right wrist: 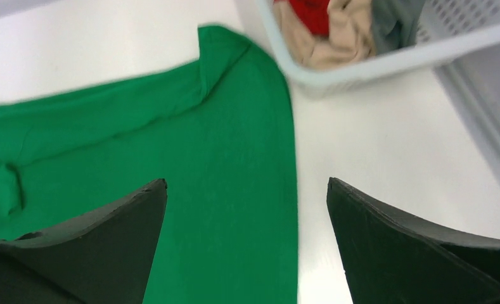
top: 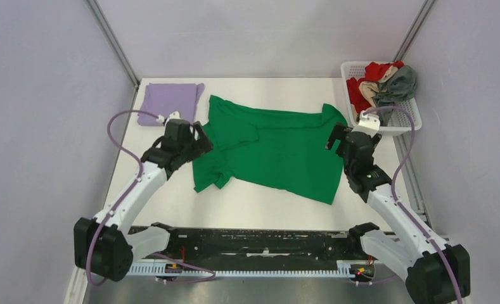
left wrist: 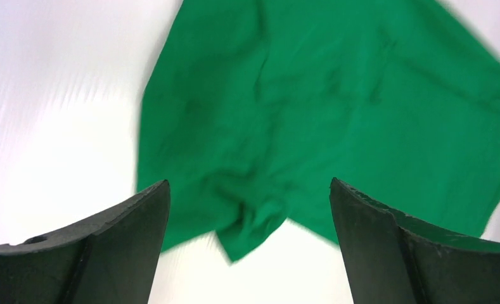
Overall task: Fold and stack the t-shirts
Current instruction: Flatten out the tshirt
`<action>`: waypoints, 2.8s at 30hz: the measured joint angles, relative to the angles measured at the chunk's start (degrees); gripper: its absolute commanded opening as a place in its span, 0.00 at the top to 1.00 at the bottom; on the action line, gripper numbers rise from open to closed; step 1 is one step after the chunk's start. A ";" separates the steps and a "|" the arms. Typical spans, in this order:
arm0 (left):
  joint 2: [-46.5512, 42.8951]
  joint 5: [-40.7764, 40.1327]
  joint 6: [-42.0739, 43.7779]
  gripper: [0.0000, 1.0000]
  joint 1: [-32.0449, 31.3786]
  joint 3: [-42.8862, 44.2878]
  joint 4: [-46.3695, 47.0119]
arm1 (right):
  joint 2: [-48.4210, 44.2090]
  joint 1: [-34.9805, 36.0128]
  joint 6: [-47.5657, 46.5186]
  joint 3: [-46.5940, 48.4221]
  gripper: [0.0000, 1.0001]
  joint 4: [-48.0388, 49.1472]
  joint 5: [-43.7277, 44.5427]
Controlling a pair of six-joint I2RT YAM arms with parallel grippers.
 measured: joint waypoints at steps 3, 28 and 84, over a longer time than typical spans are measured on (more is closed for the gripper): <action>-8.09 -0.90 -2.95 0.00 -0.39 -8.46 -3.93 | -4.02 0.00 1.33 -4.68 0.02 -1.73 -3.61; -3.23 0.74 -11.32 0.45 -0.39 -24.39 2.25 | -10.78 0.02 3.41 -13.00 0.02 -16.20 -10.38; -19.19 11.19 -12.57 0.98 -0.42 -30.77 0.22 | -2.78 12.37 13.68 -16.15 0.56 -26.64 -13.16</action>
